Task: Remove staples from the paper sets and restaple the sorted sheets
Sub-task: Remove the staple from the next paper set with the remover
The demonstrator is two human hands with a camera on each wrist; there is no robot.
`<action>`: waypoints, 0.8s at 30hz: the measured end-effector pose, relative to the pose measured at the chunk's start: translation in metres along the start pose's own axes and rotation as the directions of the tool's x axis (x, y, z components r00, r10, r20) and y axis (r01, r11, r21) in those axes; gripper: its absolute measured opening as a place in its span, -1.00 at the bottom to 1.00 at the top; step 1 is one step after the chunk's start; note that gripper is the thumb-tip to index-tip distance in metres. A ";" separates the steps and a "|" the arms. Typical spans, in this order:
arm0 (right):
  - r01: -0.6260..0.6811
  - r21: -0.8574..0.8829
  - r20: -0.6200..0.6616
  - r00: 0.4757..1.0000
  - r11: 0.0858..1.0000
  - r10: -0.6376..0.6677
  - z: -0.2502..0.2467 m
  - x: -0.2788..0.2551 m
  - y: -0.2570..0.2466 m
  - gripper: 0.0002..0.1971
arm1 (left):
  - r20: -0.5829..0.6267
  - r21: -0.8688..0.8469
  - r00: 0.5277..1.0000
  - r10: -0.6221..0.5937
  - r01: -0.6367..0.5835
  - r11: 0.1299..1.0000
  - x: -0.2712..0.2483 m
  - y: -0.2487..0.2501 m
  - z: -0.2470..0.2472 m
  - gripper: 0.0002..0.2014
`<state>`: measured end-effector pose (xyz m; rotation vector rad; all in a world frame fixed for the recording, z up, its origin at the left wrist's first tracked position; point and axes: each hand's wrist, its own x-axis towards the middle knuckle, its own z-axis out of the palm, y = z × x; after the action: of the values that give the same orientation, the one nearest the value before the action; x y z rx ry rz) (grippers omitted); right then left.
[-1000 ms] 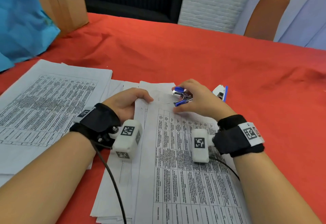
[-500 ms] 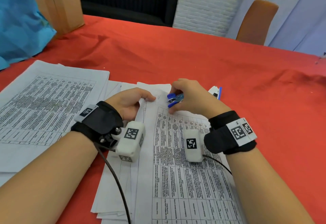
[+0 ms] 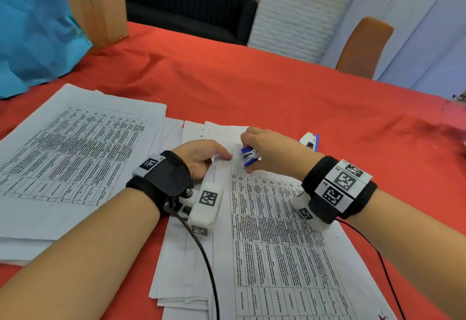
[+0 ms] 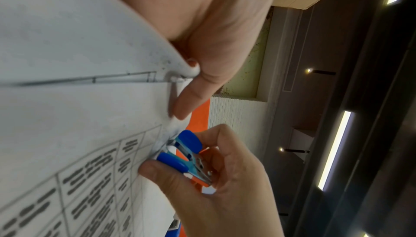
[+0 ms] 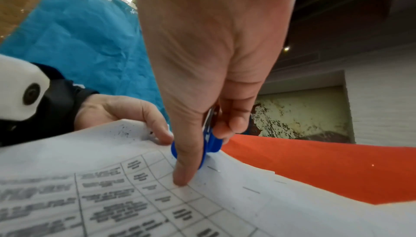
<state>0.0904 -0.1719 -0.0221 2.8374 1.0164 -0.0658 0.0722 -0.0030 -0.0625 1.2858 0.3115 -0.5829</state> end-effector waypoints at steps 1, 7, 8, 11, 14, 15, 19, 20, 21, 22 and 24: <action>0.006 -0.022 -0.007 1.000 1.000 -0.006 -0.001 -0.001 -0.001 -0.60 | -0.003 0.001 1.000 0.001 -0.001 1.000 0.000 0.000 0.000 -0.61; 0.035 -0.149 0.018 0.999 0.988 -0.033 -0.005 -0.002 -0.011 -0.61 | 0.010 0.058 0.999 0.031 -0.031 0.998 -0.002 -0.002 -0.001 -0.70; 0.046 -0.161 0.023 0.999 0.986 -0.043 -0.006 -0.001 -0.012 -0.61 | 0.017 0.073 0.999 0.036 -0.038 0.997 -0.002 -0.002 -0.001 -0.72; 0.072 -0.203 0.035 0.997 0.976 -0.066 -0.007 0.001 -0.015 -0.61 | 0.022 0.093 0.998 0.055 -0.057 0.994 -0.005 -0.002 0.002 -0.73; 0.089 -0.250 0.032 0.996 0.964 -0.084 -0.006 0.001 -0.019 -0.64 | -0.017 0.114 0.997 0.081 -0.078 0.990 -0.005 -0.004 0.006 -0.63; 0.094 -0.274 0.028 0.996 0.957 -0.090 -0.005 0.000 -0.021 -0.66 | -0.033 0.114 0.996 0.085 -0.081 0.990 -0.005 -0.004 0.006 -0.56; 0.105 -0.371 0.031 0.994 0.923 -0.100 0.002 -0.002 -0.025 -0.77 | -0.075 0.105 0.993 0.087 -0.079 0.991 -0.005 -0.005 0.009 -0.49; 0.099 -0.363 0.043 0.995 0.927 -0.090 0.002 -0.001 -0.025 -0.79 | -0.072 0.115 0.994 0.087 -0.078 0.990 -0.005 -0.005 0.010 -0.54; 0.087 -0.332 0.061 0.996 0.939 -0.070 0.001 0.000 -0.025 -0.80 | -0.076 0.127 0.993 0.087 -0.077 0.989 -0.005 -0.005 0.011 -0.59; 0.069 -0.287 0.087 0.995 0.955 -0.046 -0.001 0.001 -0.024 -0.79 | -0.086 0.139 0.992 0.088 -0.075 0.987 -0.006 -0.004 0.012 -0.63; 0.048 -0.224 0.131 0.991 0.973 -0.019 -0.006 0.001 -0.022 -0.73 | -0.115 0.163 0.990 0.083 -0.064 0.985 -0.010 -0.003 0.013 -0.71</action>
<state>0.0770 -0.1534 -0.0189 2.5746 0.9765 -0.1247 0.0612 -0.0135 -0.0563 1.4843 0.3215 -0.4746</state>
